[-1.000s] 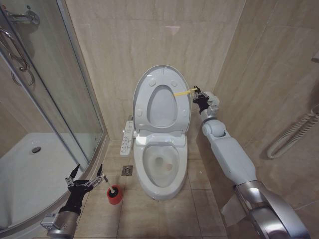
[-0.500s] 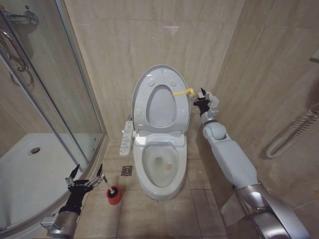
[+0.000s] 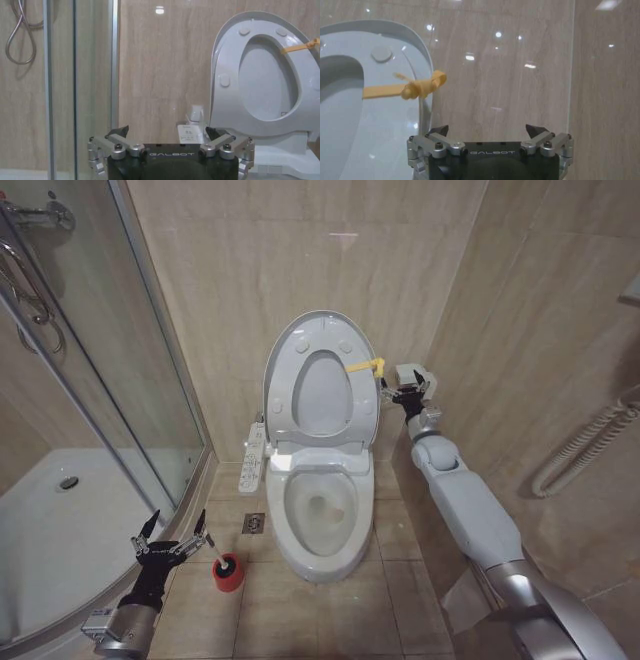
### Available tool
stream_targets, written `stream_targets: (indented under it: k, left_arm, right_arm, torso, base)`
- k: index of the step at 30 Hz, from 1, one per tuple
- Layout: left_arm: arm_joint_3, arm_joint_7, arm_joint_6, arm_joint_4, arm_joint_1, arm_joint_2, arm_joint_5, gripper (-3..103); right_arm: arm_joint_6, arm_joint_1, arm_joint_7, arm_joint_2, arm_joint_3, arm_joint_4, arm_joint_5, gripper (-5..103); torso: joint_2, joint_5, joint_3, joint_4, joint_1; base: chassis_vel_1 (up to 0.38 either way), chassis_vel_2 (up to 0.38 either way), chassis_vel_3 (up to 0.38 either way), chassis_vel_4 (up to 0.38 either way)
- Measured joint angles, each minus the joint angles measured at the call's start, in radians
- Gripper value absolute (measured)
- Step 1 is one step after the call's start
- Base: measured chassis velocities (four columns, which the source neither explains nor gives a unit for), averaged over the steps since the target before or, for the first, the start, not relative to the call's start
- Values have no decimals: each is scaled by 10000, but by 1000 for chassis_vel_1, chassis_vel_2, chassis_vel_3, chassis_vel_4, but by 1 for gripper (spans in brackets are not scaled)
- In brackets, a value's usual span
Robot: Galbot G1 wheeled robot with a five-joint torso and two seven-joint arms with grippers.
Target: Open the toilet lid, clean the toilet bowl with a toilet brush, close the toilet lid, and flush.
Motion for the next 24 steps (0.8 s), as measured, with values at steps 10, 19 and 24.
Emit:
stream_targets:
  k: [10, 19, 24]
  left_arm:
    - [0, 0, 0, 0, 0, 0, 0, 100]
    - [0, 0, 0, 1, 0, 0, 0, 100]
    - [0, -1, 0, 0, 1, 0, 0, 100]
  right_arm:
    - [103, -479, -14, -168, 113, 154, -54, 100]
    - [89, -1419, 77, -482, 526, 922, 22, 100]
    - [-59, -2498, 348, -656, 953, 1984, 168, 100]
  torso:
    - [0, 1, 0, -3, 0]
    - [0, 1, 1, -7, 0]
    - [0, 0, 1, -5, 0]
  base:
    - [0, 0, 0, 0]
    - [0, 0, 0, 0]
    - [0, 0, 0, 0]
